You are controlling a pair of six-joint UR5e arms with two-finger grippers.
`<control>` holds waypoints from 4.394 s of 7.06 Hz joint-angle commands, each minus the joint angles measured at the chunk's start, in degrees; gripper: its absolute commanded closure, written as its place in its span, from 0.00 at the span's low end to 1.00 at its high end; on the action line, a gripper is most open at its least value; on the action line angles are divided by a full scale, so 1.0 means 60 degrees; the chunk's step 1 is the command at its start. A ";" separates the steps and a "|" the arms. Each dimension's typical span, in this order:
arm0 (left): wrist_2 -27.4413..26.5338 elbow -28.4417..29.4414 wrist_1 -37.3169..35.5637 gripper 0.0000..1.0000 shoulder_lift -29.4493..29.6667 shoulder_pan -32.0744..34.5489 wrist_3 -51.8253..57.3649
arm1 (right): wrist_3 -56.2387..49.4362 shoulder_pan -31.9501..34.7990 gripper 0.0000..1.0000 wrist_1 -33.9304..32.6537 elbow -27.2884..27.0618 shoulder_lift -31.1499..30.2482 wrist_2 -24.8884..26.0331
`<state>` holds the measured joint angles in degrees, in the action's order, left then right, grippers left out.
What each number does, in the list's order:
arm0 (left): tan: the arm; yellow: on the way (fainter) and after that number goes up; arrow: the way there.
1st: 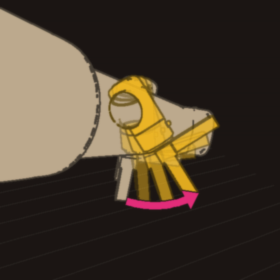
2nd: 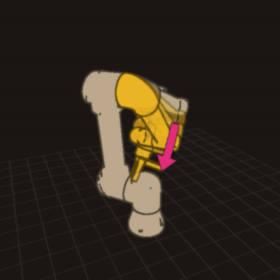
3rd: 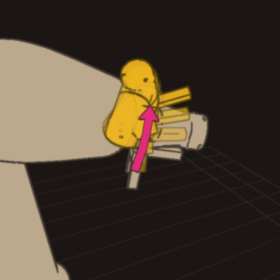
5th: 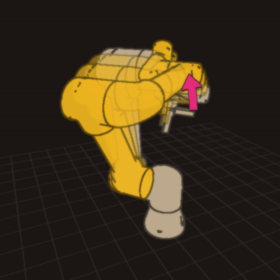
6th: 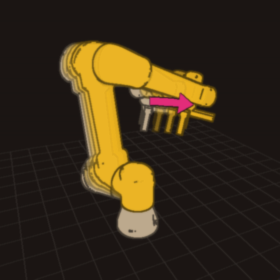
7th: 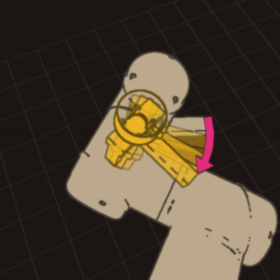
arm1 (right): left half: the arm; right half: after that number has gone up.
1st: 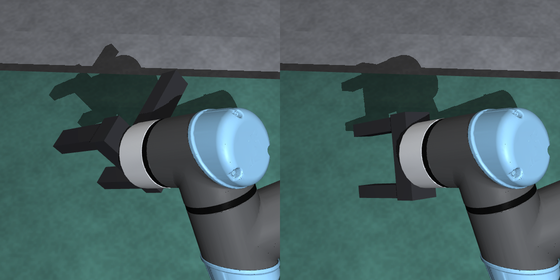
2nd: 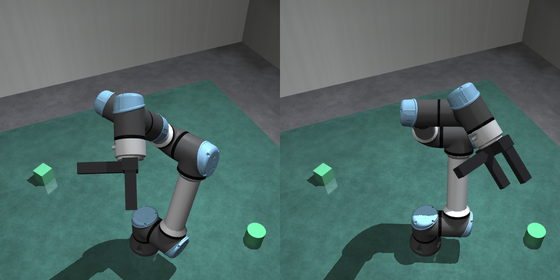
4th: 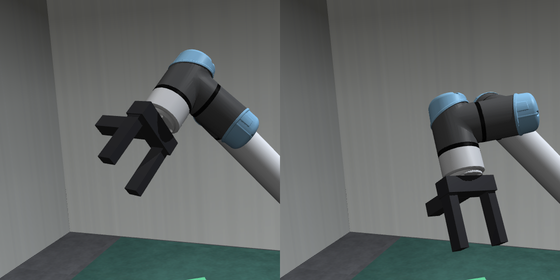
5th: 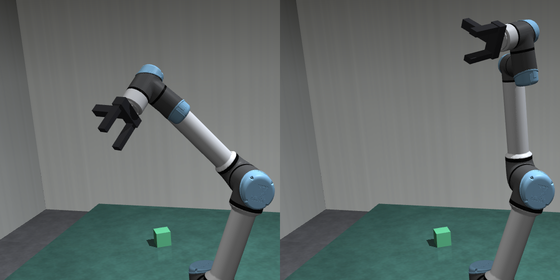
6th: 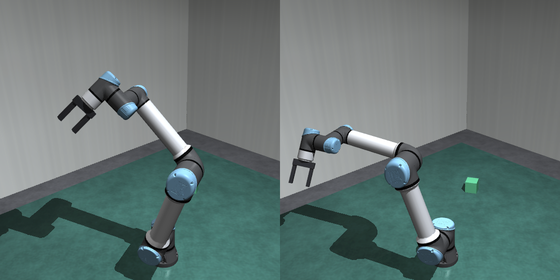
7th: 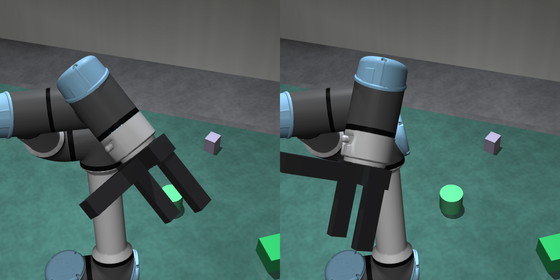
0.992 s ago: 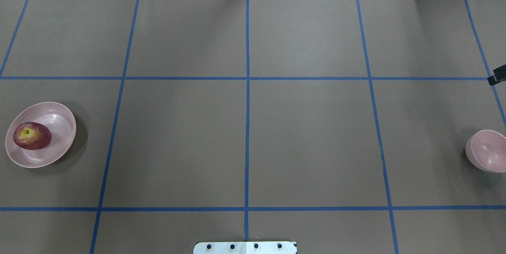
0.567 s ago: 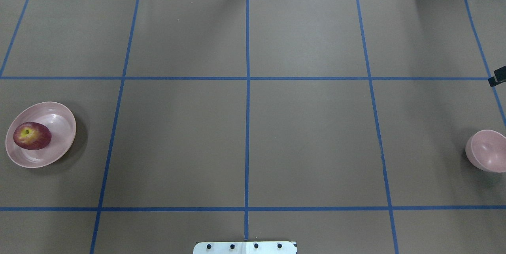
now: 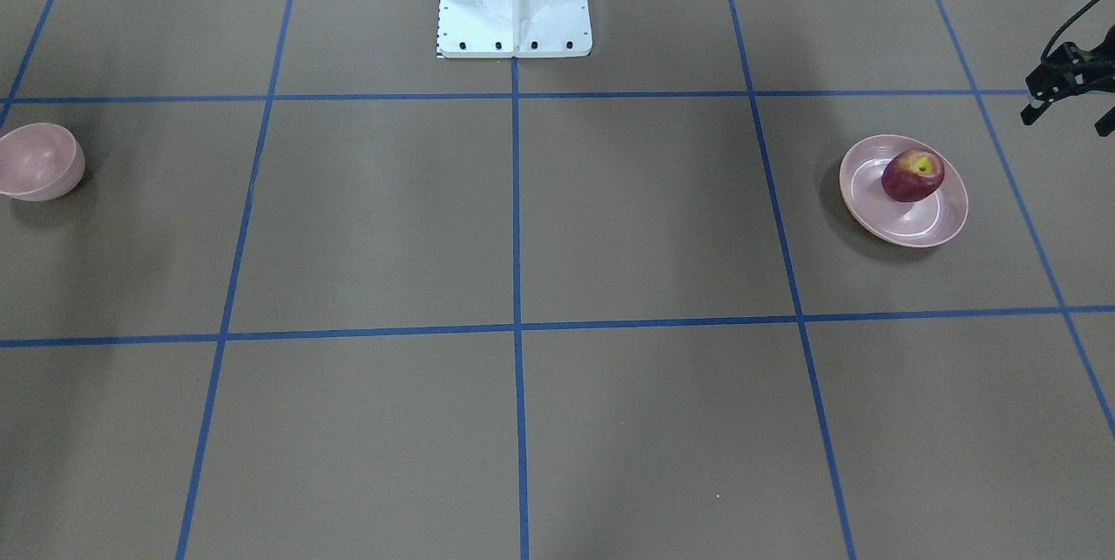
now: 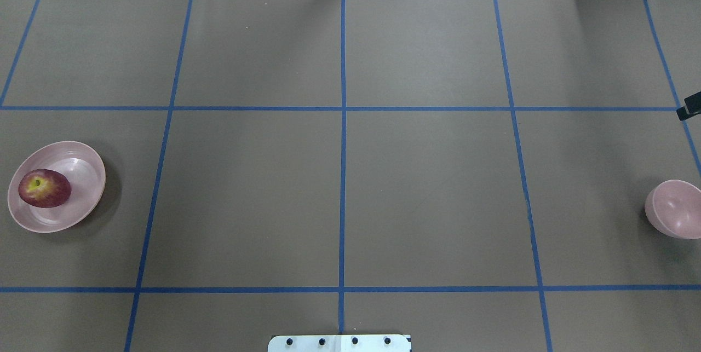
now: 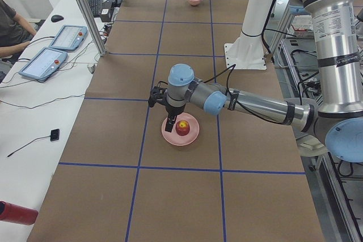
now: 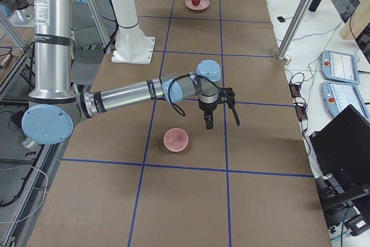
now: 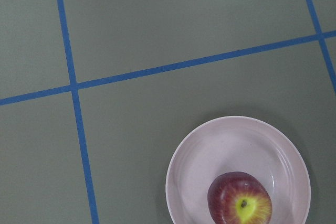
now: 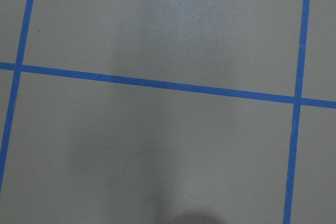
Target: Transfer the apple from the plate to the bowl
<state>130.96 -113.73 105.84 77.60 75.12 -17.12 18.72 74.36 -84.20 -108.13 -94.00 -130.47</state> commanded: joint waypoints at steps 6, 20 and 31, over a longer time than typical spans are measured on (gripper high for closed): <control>-0.0015 0.0088 0.0011 0.02 0.0060 -0.0010 -0.0017 | 0.1316 -0.0628 0.00 0.3466 0.1175 -0.2203 -0.0404; -0.0015 0.0030 -0.0004 0.02 0.0089 -0.0010 -0.0046 | 0.3231 -0.1641 1.00 0.3624 0.1285 -0.1361 -0.1017; -0.0015 0.0088 0.0084 0.02 0.0441 -0.0756 -0.1509 | 1.0181 -0.5523 1.00 0.1170 0.6023 0.8840 0.1046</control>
<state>130.87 -113.19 106.16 80.45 71.34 -24.76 79.67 41.35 -78.47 -73.12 -41.18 -124.50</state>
